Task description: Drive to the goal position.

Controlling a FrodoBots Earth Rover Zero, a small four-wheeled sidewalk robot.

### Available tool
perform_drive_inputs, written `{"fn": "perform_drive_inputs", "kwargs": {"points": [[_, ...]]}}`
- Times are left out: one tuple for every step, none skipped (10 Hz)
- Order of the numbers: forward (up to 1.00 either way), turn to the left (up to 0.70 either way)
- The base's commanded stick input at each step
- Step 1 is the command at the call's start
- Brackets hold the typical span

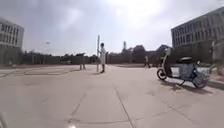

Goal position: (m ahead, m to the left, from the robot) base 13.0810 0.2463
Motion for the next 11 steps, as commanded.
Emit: {"fn": "perform_drive_inputs", "kwargs": {"points": [[1.00,0.00],[1.00,0.00],[1.00,0.00],[1.00,0.00],[1.00,0.00],[1.00,0.00],[1.00,0.00],[1.00,0.00],[1.00,-0.26],[1.00,-0.40],[1.00,-0.21]]}}
